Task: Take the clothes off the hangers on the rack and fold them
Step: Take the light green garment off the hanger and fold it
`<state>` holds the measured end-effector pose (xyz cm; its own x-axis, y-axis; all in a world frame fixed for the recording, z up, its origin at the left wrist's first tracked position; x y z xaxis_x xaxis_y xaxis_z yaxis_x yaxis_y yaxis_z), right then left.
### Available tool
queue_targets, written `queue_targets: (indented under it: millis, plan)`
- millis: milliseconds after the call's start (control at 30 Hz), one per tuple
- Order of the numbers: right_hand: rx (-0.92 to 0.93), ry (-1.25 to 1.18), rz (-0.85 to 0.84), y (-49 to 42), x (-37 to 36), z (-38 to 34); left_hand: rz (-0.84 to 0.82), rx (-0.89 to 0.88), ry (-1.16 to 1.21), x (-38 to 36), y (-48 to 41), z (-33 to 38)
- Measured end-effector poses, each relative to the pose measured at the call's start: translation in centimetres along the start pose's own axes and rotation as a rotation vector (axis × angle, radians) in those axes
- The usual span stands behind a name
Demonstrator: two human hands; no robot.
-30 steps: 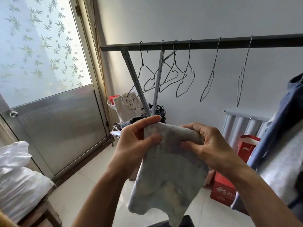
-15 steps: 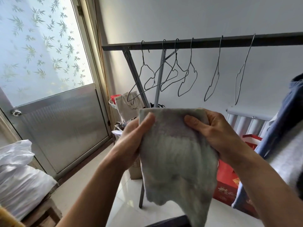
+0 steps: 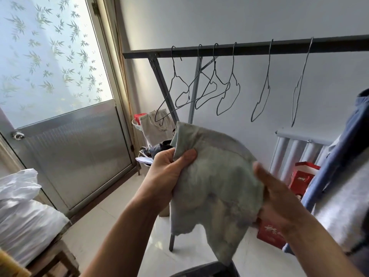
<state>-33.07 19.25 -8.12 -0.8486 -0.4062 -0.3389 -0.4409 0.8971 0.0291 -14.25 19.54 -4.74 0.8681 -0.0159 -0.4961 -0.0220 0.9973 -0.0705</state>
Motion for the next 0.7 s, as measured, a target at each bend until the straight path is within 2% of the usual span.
queue_targets:
  millis: [200, 267, 333, 500, 600, 700]
  plan:
    - [0.096, 0.087, 0.254, -0.2, 0.0, -1.4, -0.069, -0.009, 0.094, 0.2, 0.4, -0.2]
    - [0.120, 0.107, 0.306, -0.1, 0.1, -1.8, -0.067, -0.086, -0.009, 0.6, 0.5, -0.3]
    - [0.118, 0.137, 0.342, -0.1, 0.1, -2.1, -0.061, -0.170, -0.144, 0.6, 0.7, -0.2]
    - [0.107, 0.148, 0.314, -0.2, -0.2, -2.6, -0.070, -0.287, -0.209, 0.6, 1.1, 0.2]
    - [0.089, 0.154, 0.285, -0.5, 0.3, -3.0, -0.231, -0.254, -0.417, 0.7, 1.2, 0.6]
    - [0.051, 0.155, 0.259, -0.7, 0.6, -3.5, -0.267, -0.314, -0.782, 0.8, 1.0, 1.3]
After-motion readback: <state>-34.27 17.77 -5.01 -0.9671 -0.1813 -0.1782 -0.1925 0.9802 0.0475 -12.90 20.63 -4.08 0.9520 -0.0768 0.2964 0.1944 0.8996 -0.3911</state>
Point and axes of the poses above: each hand's wrist, its own y-axis away from the middle knuckle, its own x-axis out of the back of the hand, z = x × y, the point moved 4 cm from there along -y, towards the middle knuckle, and after that the axes turned 14 degrees about y, right-handed, at the moved point
